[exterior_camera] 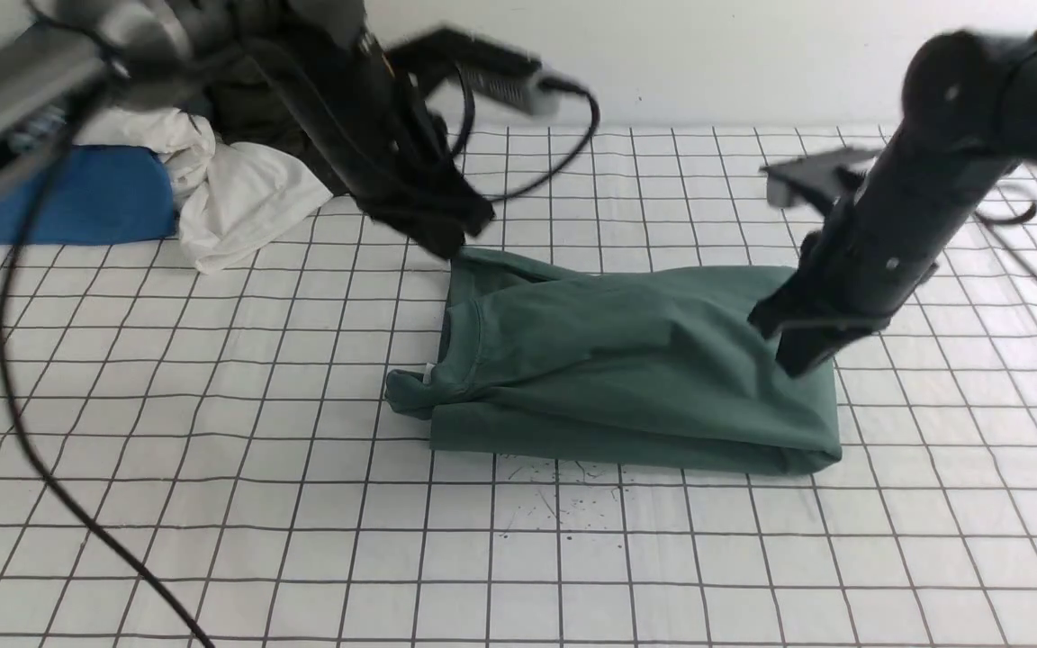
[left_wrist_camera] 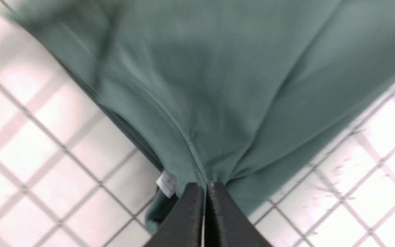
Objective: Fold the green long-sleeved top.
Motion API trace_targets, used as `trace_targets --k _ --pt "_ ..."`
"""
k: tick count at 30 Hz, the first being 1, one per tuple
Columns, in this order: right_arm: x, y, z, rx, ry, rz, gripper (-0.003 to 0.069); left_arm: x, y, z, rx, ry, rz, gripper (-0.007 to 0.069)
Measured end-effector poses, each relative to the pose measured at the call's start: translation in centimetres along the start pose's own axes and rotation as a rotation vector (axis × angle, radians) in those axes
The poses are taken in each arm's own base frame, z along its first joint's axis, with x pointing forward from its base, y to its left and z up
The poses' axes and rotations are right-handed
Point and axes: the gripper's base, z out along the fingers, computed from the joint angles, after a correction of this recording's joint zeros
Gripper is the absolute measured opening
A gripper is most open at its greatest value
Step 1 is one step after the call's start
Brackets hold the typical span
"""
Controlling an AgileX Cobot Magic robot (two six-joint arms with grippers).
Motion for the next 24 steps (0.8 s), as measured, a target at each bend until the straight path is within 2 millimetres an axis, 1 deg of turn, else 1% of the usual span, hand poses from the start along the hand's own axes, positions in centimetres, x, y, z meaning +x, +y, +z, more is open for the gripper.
trace_targets --k 1,2,3,4,5,6,7,8,10,12,13,14,15,16,17,21,24 --pt "0.1 0.6 -2.4 0.000 -0.060 -0.005 -0.0014 0.0 -0.6 -2.6 -0.026 -0.039 0.013 -0.0008" --pt "0.5 1.6 -5.9 0.003 -0.145 -0.020 -0.0014 0.2 -1.5 -6.2 -0.068 -0.095 0.027 -0.0008" --pt "0.6 1.8 -6.4 0.001 -0.159 -0.021 -0.0014 0.2 -1.5 -6.1 -0.072 -0.092 0.026 -0.0008" --pt "1.0 2.3 -8.4 0.006 -0.209 -0.032 -0.0014 0.6 -2.1 -8.5 -0.103 -0.128 0.032 -0.0008" --pt "2.1 3.4 -11.7 0.016 -0.289 -0.052 -0.0014 1.6 -2.9 -11.3 -0.155 -0.161 0.033 -0.0008" --pt "3.4 4.3 -14.6 0.030 -0.359 -0.072 -0.0014 2.7 -3.6 -13.3 -0.184 -0.180 0.021 -0.0008" --pt "4.5 5.0 -16.3 0.041 -0.412 -0.083 -0.0014 3.9 -4.1 -14.3 -0.208 -0.177 0.004 -0.0008" --pt "5.5 5.5 -17.4 0.050 -0.449 -0.089 -0.0014 5.0 -4.8 -15.6 -0.225 -0.189 -0.005 -0.0008" --pt "7.9 6.6 -19.6 0.073 -0.556 -0.097 -0.0014 8.0 -6.0 -17.0 -0.245 -0.178 -0.029 -0.0008" --pt "10.2 7.4 -20.9 0.096 -0.668 -0.097 -0.0014 11.0 -7.1 -17.6 -0.256 -0.167 -0.054 -0.0008" --pt "11.3 7.8 -21.3 0.102 -0.704 -0.097 -0.0014 12.2 -7.3 -17.3 -0.258 -0.161 -0.067 -0.0008" --pt "12.9 8.3 -21.8 0.118 -0.784 -0.091 -0.0014 14.3 -8.0 -17.2 -0.267 -0.173 -0.081 -0.0008" --pt "13.2 8.4 -21.8 0.117 -0.785 -0.092 -0.0014 14.7 -8.2 -17.6 -0.275 -0.197 -0.083 -0.0008" --pt "15.2 8.9 -22.1 0.138 -0.878 -0.082 -0.0014 17.1 -8.9 -17.3 -0.293 -0.231 -0.095 -0.0008" --pt "16.4 9.1 -21.8 0.144 -0.915 -0.074 -0.0014 18.7 -9.2 -16.6 -0.298 -0.238 -0.103 -0.0008" --pt "22.5 10.2 -21.6 0.205 -1.168 -0.046 -0.0014 25.2 -11.0 -15.0 -0.329 -0.383 -0.138 -0.0008" --pt "26.2 10.8 -20.3 0.222 -1.275 -0.033 -0.0014 29.7 -12.2 -14.4 -0.356 -0.521 -0.183 -0.0008"
